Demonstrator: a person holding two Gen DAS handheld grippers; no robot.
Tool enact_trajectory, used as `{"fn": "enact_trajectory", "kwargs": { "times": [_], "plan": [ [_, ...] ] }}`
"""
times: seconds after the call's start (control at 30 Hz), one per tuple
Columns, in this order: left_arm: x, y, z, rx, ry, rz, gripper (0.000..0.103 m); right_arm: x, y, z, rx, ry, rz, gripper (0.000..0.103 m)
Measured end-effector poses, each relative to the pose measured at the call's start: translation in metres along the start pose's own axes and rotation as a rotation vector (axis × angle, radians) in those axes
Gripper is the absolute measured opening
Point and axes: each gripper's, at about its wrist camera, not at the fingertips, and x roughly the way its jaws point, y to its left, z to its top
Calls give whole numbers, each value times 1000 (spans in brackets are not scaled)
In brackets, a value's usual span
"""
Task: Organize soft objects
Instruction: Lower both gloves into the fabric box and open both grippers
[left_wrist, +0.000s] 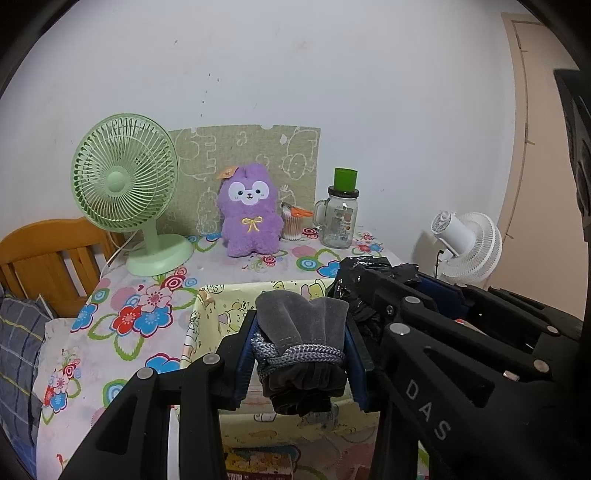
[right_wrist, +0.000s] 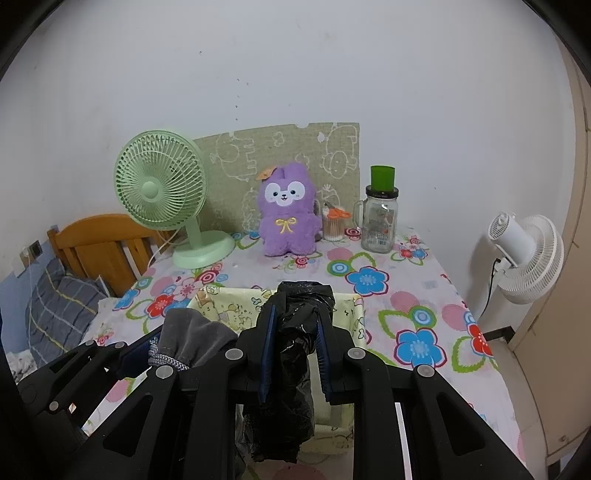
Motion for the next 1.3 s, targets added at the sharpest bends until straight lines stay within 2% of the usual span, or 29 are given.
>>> {"fn": "enact_trajectory", "kwargs": {
  "times": [0.33,0.43,0.57,0.9,1.07,1.1,1.13,1.2,1.3],
  "plan": [
    [28,10,2,-17,41,14,47,23,-2,0,-5,28,-4,23],
    [33,13,1,-18,54,37,60,29,0,-2,-10,38,-2,23],
    [38,15,-3,-6,61,57,69,38,2,-5,-18,53,-1,23],
    [41,15,-9,20,90,59,76,50,7,-11,-31,77,23,23],
    [40,16,-12,21,96,64,78,50,10,-12,-40,88,24,34],
    [39,16,-13,19,97,65,78,48,11,-12,-43,88,25,40],
    [39,16,-13,19,98,65,78,47,11,-13,-43,86,24,51],
    [37,17,-14,15,98,61,79,45,11,-14,-41,79,24,62],
    [32,18,-16,8,95,54,79,40,12,-16,-43,76,22,62]
  ]
}}
